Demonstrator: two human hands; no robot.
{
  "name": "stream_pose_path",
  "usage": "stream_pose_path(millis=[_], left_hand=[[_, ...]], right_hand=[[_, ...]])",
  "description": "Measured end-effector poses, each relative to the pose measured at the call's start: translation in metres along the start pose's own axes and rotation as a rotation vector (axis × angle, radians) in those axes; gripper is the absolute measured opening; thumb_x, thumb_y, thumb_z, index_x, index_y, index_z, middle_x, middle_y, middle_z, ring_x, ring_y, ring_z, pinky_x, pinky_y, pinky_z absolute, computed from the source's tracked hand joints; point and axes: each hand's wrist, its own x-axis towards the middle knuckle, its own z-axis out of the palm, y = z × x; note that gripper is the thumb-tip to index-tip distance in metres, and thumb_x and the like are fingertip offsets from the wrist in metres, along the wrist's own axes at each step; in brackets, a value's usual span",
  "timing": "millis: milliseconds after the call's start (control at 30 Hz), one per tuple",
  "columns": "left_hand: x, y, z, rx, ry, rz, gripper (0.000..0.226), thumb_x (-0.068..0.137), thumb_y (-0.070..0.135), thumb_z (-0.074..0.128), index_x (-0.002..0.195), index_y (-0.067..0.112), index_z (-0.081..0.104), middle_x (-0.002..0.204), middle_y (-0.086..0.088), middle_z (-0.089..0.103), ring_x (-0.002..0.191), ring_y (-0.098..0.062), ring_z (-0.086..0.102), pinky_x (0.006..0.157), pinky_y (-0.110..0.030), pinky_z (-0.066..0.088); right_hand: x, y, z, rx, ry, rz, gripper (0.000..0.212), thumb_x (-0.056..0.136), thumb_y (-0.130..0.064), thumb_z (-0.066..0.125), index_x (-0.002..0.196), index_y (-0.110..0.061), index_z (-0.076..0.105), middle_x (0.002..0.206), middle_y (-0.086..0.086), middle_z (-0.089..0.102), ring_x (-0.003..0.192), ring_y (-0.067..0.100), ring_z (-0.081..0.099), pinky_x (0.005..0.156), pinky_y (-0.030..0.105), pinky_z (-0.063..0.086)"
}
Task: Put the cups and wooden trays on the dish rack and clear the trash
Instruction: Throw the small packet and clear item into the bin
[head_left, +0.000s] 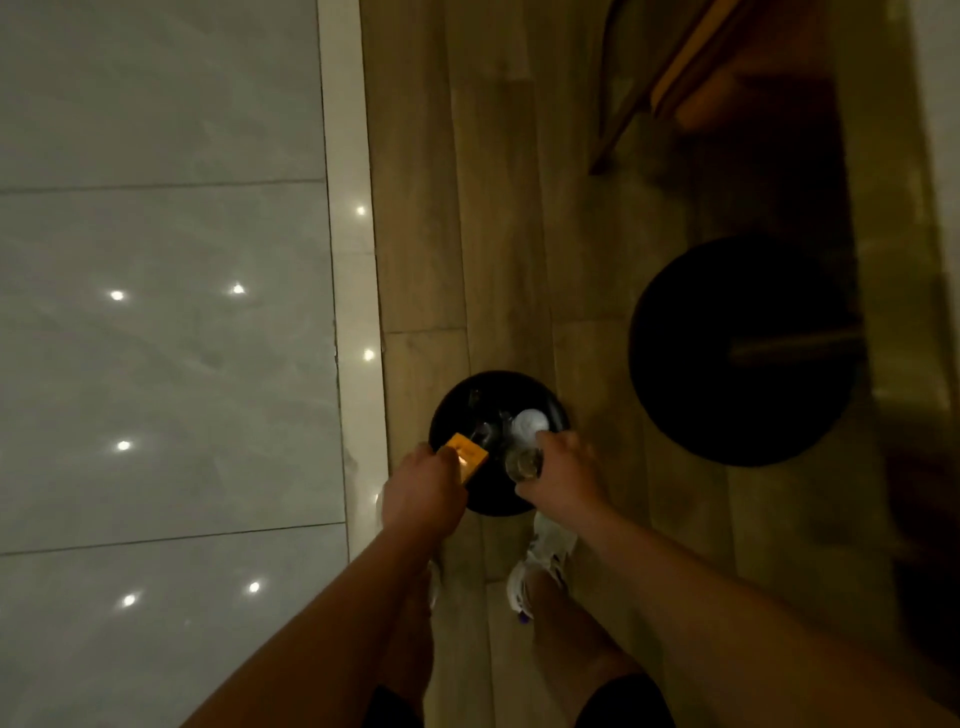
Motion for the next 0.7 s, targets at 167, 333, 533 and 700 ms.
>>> stream_pose_path(millis=[167, 333, 533, 700], left_hand=[[0.050, -0.002, 0.040, -0.037, 0.110, -0.011, 0.031, 0.091, 0.029, 0.059, 0.119, 0.015, 0.060, 0.109, -0.009, 0.061, 0.091, -0.024, 0.060, 0.075, -0.037, 0.056], [0.077, -0.008, 0.057, -0.034, 0.001, -0.007, 0.050, 0.086, 0.033, 0.067, 0.133, 0.021, 0.053, 0.120, -0.006, 0.060, 0.104, -0.026, 0.062, 0.081, -0.041, 0.058], [0.054, -0.014, 0.045, 0.054, -0.057, -0.036, 0.035, 0.085, 0.026, 0.061, 0.119, 0.020, 0.059, 0.111, -0.005, 0.058, 0.096, -0.023, 0.059, 0.072, -0.033, 0.053], [0.030, -0.007, 0.015, 0.072, -0.073, -0.022, 0.035, 0.085, 0.028, 0.058, 0.119, 0.020, 0.059, 0.108, -0.005, 0.058, 0.095, -0.023, 0.059, 0.070, -0.031, 0.048]], right_hand=[[0.057, 0.015, 0.028, 0.149, 0.031, 0.031, 0.085, 0.073, -0.043, 0.077, 0.143, -0.017, 0.036, 0.143, 0.016, 0.036, 0.128, 0.036, 0.043, 0.101, 0.044, 0.045], [0.069, 0.028, 0.048, 0.187, -0.066, 0.014, 0.099, 0.069, -0.047, 0.081, 0.148, -0.020, 0.027, 0.155, 0.013, 0.021, 0.137, 0.036, 0.034, 0.108, 0.043, 0.040], [0.049, 0.031, 0.040, 0.239, -0.107, 0.070, 0.074, 0.076, -0.034, 0.077, 0.139, -0.016, 0.042, 0.139, 0.013, 0.043, 0.125, 0.033, 0.048, 0.103, 0.042, 0.045], [0.028, 0.011, 0.009, 0.242, -0.096, 0.038, 0.061, 0.082, -0.032, 0.070, 0.135, -0.015, 0.047, 0.134, 0.014, 0.049, 0.118, 0.033, 0.054, 0.093, 0.039, 0.051]])
